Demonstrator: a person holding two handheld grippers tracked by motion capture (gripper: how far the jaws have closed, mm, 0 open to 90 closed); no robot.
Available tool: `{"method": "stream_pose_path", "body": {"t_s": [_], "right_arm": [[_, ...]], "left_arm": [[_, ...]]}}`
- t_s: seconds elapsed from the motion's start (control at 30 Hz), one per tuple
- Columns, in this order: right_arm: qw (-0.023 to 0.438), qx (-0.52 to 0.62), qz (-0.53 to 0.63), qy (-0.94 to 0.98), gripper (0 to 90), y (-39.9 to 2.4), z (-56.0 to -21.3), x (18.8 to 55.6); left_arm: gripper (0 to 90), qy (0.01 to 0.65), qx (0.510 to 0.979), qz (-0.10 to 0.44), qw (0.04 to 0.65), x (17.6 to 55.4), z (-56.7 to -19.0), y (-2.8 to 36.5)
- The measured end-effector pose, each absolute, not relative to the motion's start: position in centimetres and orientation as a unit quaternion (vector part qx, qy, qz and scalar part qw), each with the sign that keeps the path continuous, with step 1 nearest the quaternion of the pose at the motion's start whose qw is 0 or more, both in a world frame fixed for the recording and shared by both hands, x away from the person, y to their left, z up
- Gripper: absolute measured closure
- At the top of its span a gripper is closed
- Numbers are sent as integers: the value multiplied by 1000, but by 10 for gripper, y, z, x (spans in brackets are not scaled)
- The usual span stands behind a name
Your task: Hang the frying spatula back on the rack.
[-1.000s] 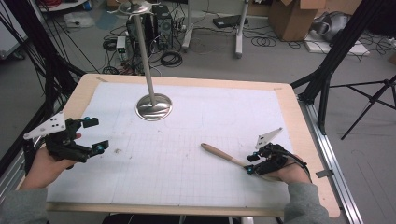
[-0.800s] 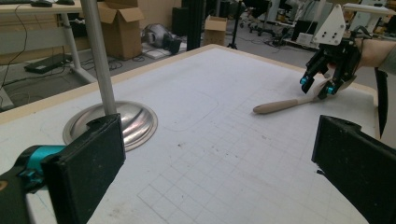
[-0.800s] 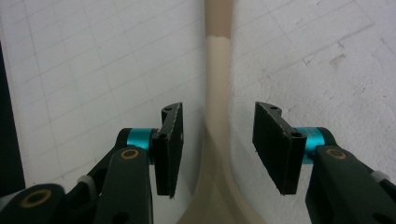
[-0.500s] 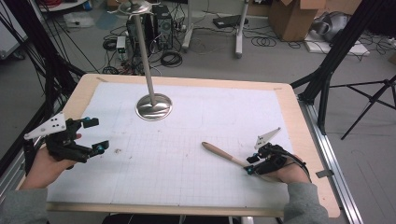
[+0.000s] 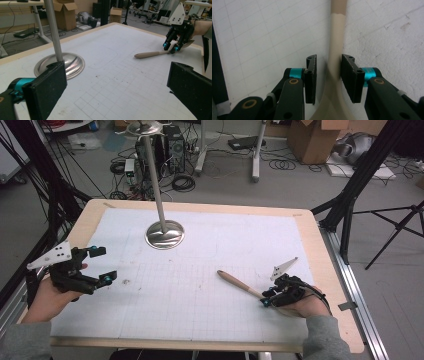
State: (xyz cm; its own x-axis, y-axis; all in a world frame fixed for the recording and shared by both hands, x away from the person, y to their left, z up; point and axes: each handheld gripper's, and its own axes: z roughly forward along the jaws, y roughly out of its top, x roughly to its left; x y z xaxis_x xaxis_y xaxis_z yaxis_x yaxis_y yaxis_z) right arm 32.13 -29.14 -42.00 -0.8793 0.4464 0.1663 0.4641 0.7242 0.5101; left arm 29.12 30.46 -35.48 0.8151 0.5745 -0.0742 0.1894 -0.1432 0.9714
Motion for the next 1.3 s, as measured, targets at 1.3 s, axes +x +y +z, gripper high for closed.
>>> {"method": "stream_pose_path", "body": {"t_s": [1.3], "right_arm": [[-19,-259,-281,-924,779,-290,-419,313]], "left_arm": [[32,260,743,158,596,293,-357,303]]}}
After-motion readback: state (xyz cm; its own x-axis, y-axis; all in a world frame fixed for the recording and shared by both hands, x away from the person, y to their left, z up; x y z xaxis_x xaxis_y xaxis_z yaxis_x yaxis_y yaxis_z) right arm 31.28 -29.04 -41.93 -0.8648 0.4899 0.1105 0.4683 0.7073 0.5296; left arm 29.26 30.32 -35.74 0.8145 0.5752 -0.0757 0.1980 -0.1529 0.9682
